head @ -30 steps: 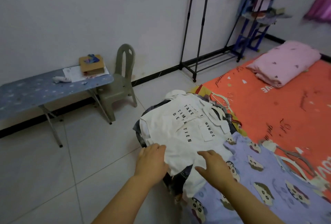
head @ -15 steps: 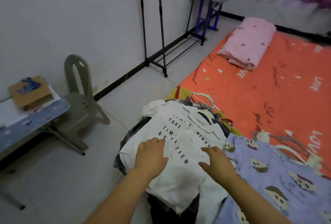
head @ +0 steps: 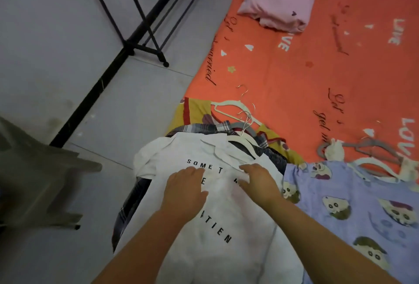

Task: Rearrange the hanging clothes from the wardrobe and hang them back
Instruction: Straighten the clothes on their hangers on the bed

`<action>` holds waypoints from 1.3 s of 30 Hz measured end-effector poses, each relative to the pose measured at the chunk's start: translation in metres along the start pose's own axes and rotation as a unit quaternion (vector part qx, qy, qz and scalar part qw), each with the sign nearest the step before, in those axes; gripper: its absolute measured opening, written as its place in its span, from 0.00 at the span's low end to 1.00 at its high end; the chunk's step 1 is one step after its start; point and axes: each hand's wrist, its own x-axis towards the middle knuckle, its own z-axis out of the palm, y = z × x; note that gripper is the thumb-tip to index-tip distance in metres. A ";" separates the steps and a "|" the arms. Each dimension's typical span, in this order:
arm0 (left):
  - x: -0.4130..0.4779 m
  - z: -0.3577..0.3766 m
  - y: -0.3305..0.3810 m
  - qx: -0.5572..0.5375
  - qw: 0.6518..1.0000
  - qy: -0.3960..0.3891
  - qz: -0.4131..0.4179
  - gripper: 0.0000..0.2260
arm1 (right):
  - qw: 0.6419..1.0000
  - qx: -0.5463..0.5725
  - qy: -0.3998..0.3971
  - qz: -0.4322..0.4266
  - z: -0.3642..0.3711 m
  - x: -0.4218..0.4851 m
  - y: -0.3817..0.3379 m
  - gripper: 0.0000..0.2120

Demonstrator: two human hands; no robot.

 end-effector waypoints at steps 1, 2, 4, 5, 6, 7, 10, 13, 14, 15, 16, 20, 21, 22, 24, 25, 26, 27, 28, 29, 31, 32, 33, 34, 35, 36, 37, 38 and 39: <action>0.011 0.004 -0.001 0.001 1.000 -0.008 0.004 0.24 | 1.000 0.005 0.003 0.004 0.000 0.014 0.003 0.22; 0.022 0.009 -0.001 0.000 1.000 -0.015 0.007 0.24 | 1.000 0.007 0.007 0.006 0.000 0.028 0.006 0.22; 0.040 0.017 -0.002 -0.007 0.999 -0.029 0.013 0.24 | 1.000 0.003 0.018 0.010 0.000 0.055 0.013 0.22; 0.048 0.020 -0.002 -0.010 0.999 -0.035 0.017 0.24 | 1.000 0.001 0.028 0.014 0.001 0.067 0.015 0.22; 0.055 0.024 -0.002 -0.011 0.999 -0.039 0.022 0.24 | 0.999 0.001 0.042 0.018 0.001 0.078 0.018 0.22; 0.062 0.027 -0.002 -0.012 0.999 -0.043 0.025 0.24 | 0.998 0.003 0.062 0.026 0.002 0.088 0.020 0.23; 0.076 0.037 -0.006 -0.017 0.998 -0.052 0.025 0.24 | 0.992 -0.001 0.109 0.057 0.005 0.113 0.024 0.23; 0.082 0.043 -0.011 -0.011 0.998 -0.052 0.029 0.24 | 0.990 -0.059 0.106 0.072 0.010 0.126 0.028 0.18; 0.083 0.043 -0.013 -0.009 0.998 -0.051 0.031 0.24 | 0.989 -0.073 0.109 0.071 0.010 0.127 0.029 0.16; 0.084 0.042 -0.014 -0.009 0.998 -0.049 0.032 0.24 | 0.988 -0.077 0.114 0.070 0.010 0.127 0.029 0.14; 0.084 0.041 -0.015 -0.011 0.998 -0.045 0.032 0.24 | 0.988 -0.068 0.120 0.066 0.010 0.125 0.029 0.13; 0.080 0.029 -0.012 -0.025 0.999 -0.016 0.041 0.24 | 0.986 0.024 0.162 0.031 0.002 0.102 0.017 0.14; 0.078 0.025 -0.010 -0.028 0.999 -0.008 0.045 0.24 | 0.984 0.037 0.175 0.017 0.000 0.091 0.013 0.14; 0.075 0.020 -0.008 -0.033 0.998 -0.001 0.052 0.24 | 0.982 0.048 0.185 0.004 -0.001 0.080 0.007 0.14; 0.068 0.009 -0.002 -0.041 0.996 0.015 0.071 0.24 | 0.978 0.073 0.197 -0.019 -0.003 0.055 -0.005 0.13; 0.063 0.002 0.000 -0.046 0.995 0.030 0.082 0.24 | 0.976 0.082 0.198 -0.028 -0.005 0.043 -0.012 0.12; 0.057 -0.005 0.003 -0.050 0.993 0.050 0.094 0.24 | 0.975 0.088 0.199 -0.032 -0.006 0.030 -0.020 0.12; 0.051 -0.012 0.005 -0.054 0.990 0.072 0.104 0.23 | 0.974 0.095 0.202 -0.033 -0.008 0.017 -0.027 0.13; 0.044 -0.019 0.007 -0.056 0.987 0.093 0.114 0.23 | 0.972 0.103 0.209 -0.034 -0.011 0.004 -0.036 0.13; 0.036 -0.026 0.007 -0.053 0.985 0.109 0.124 0.23 | 0.969 0.111 0.219 -0.036 -0.014 -0.010 -0.044 0.13; 0.022 -0.039 0.005 -0.039 0.980 0.131 0.142 0.24 | 0.961 0.120 0.246 -0.048 -0.022 -0.039 -0.062 0.11; 0.015 -0.045 0.003 -0.030 0.979 0.138 0.149 0.25 | 0.957 0.124 0.258 -0.057 -0.025 -0.054 -0.071 0.10; 0.007 -0.050 0.001 -0.020 0.977 0.142 0.158 0.25 | 0.953 0.127 0.267 -0.066 -0.027 -0.069 -0.081 0.10; -0.001 -0.055 -0.002 -0.009 0.975 0.144 0.168 0.24 | 0.950 0.128 0.274 -0.075 -0.030 -0.084 -0.090 0.09; -0.010 -0.060 -0.005 -0.008 0.973 0.149 0.179 0.22 | 0.948 0.125 0.279 -0.083 -0.031 -0.097 -0.098 0.09; -0.018 -0.065 -0.008 -0.020 0.969 0.156 0.192 0.20 | 0.947 0.120 0.286 -0.087 -0.033 -0.111 -0.104 0.09; -0.028 -0.071 -0.010 -0.040 0.964 0.162 0.208 0.18 | 0.944 0.115 0.297 -0.087 -0.033 -0.125 -0.111 0.09; -0.038 -0.076 -0.012 -0.061 0.957 0.167 0.228 0.15 | 0.939 0.111 0.313 -0.085 -0.033 -0.140 -0.116 0.09; -0.049 -0.082 -0.014 -0.075 0.951 0.168 0.250 0.14 | 0.934 0.105 0.332 -0.083 -0.032 -0.155 -0.122 0.09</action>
